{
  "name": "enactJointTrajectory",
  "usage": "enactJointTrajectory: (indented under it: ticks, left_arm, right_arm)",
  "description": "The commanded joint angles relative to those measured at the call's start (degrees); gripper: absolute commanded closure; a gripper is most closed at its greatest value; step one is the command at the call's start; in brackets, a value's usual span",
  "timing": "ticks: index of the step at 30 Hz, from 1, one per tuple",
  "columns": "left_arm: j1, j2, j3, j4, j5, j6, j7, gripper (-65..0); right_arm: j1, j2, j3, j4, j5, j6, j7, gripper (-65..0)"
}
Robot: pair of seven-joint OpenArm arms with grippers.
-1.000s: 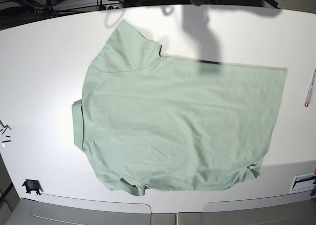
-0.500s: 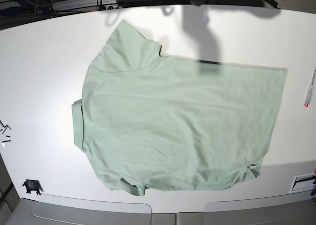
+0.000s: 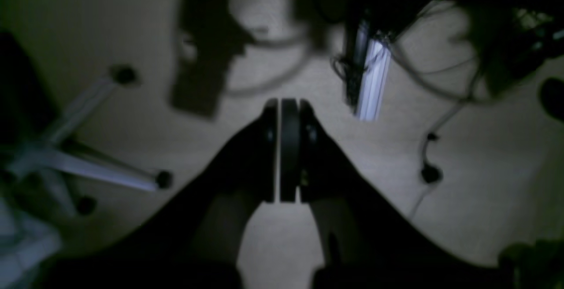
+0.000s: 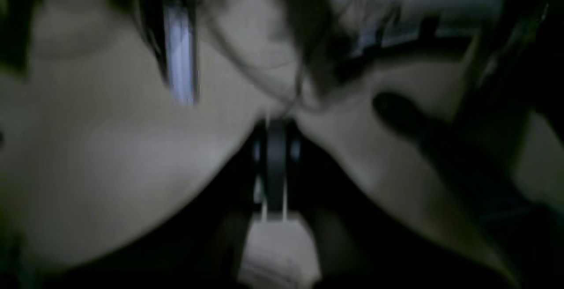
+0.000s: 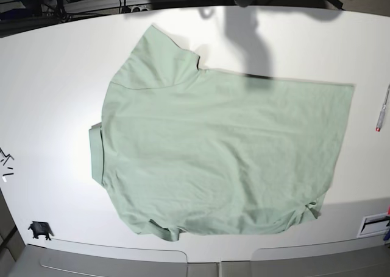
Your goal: Fold the T-shirt properly
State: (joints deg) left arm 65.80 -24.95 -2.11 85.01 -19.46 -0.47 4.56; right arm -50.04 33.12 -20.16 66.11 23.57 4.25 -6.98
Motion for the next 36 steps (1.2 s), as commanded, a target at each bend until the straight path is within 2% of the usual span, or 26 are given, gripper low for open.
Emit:
enactJointTrajectory:
  ticks: [1,3,5,6,7,9,12,16,19,24,27,29,31,32,34,35,36]
  left_arm:
    - [4.0,-0.7,-1.5,4.3,-0.2,-0.8,0.4,0.0]
    - [9.0,-0.9,-5.4,12.7,-1.0,-2.3,1.4,0.0]
    - [9.2,-0.9,-9.4,20.7,-4.3,-5.1,2.9,0.0]
    - [9.2,-0.9,-11.3,24.5,-6.3,-6.8,4.3,0.0]
    - [9.2,-0.5,-13.2,27.6,-7.8,-8.9,9.2,0.0]
    - [9.2,0.1,-16.5,32.9,-11.3,-12.5,16.0,0.0]
    - [9.2,0.2,-21.0,38.5,-17.4,-17.5,17.9,0.0]
    - [9.2,0.5,-25.4,41.2,-25.7,-22.1,15.9,0.0]
    - [9.2,0.5,-26.4,41.1,-28.9,-25.5,16.0,0.0]
    - [4.9,1.7,-26.3,41.1,-29.1,-29.5,16.7,0.0]
    - [2.5,3.4,-26.4,41.1,-28.7,-30.0,16.7,0.0]
    - [1.4,4.8,-26.4,41.1,-28.1,-30.0,16.7,0.0]
    - [0.9,6.3,-26.4,41.1,-28.0,-30.0,16.7,0.0]
    - [0.9,7.0,-26.4,41.1,-28.0,-30.0,16.7,0.0]
    - [0.9,7.9,-26.4,41.1,-28.0,-30.0,16.7,0.0]
    - [0.9,8.2,-26.4,41.1,-28.0,-30.0,16.7,0.0]
    - [0.9,8.3,-26.4,41.1,-28.0,-30.0,16.7,-0.8]
  right_arm:
    - [-3.7,1.7,2.2,4.7,2.0,0.5,1.6,0.0]
    - [-10.7,3.4,7.7,13.7,7.9,3.6,1.3,0.0]
    - [-16.9,3.9,14.2,22.5,12.5,8.7,-0.3,0.0]
    - [-19.5,3.8,17.7,26.6,14.3,11.3,-1.7,0.0]
    - [-21.7,3.7,20.9,30.6,16.4,13.8,-2.9,0.0]
    - [-25.0,3.5,27.1,37.6,21.1,17.7,-4.6,0.0]
    - [-25.0,3.2,35.1,45.0,28.0,21.3,-4.9,0.0]
    - [-20.2,0.3,43.3,47.8,36.1,21.9,-6.6,0.0]
    - [-13.2,-2.4,45.9,46.3,41.6,22.0,-10.4,0.0]
    - [-2.3,-7.0,46.0,39.3,43.4,26.0,-11.9,0.0]
    - [3.6,-10.3,46.0,33.7,44.1,25.7,-12.2,0.0]
    - [6.6,-12.5,46.0,31.3,43.6,23.7,-12.2,0.0]
    - [8.4,-14.7,46.1,30.7,39.2,22.8,-12.2,0.0]
    - [9.0,-15.7,46.1,30.8,37.3,22.8,-12.2,-3.2]
    - [9.8,-17.8,46.1,31.1,36.2,22.8,-12.0,-22.0]
    - [10.2,-18.9,46.1,31.1,36.2,22.8,-11.7,-28.7]
    - [10.4,-20.2,46.1,31.3,36.1,22.8,-11.4,-31.4]
